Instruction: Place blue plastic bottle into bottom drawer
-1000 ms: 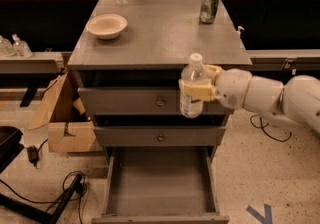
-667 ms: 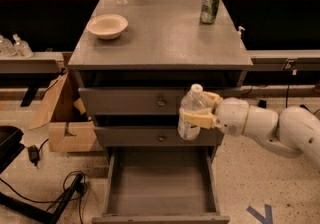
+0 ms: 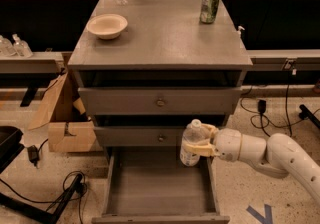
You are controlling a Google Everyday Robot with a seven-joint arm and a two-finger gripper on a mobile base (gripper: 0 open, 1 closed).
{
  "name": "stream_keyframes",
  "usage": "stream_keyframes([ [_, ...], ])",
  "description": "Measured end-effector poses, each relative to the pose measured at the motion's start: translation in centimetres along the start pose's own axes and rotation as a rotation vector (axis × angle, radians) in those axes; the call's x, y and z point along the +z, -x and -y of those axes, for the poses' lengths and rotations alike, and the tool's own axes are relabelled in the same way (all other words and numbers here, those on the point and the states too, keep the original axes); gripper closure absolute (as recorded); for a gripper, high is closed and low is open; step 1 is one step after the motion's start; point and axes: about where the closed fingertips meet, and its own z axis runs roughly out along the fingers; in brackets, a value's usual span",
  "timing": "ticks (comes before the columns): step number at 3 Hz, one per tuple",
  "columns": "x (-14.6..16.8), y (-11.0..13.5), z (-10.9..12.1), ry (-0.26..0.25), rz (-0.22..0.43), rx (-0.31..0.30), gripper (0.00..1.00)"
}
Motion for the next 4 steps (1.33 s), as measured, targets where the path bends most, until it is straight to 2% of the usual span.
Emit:
stream_keyframes([
  [1,-0.5,-3.2,0.8,-0.051,-0.033,0.057,1.00],
  [2,-0.5,-3.3,0.9,-0.056,-0.034,0.058,1.00],
  [3,0.2,-5.8,1.2,-0.061,-0.029,0.120,1.00],
  [4,2.5,-11.0,0.9,0.001,-0.031,0.131,1.00],
])
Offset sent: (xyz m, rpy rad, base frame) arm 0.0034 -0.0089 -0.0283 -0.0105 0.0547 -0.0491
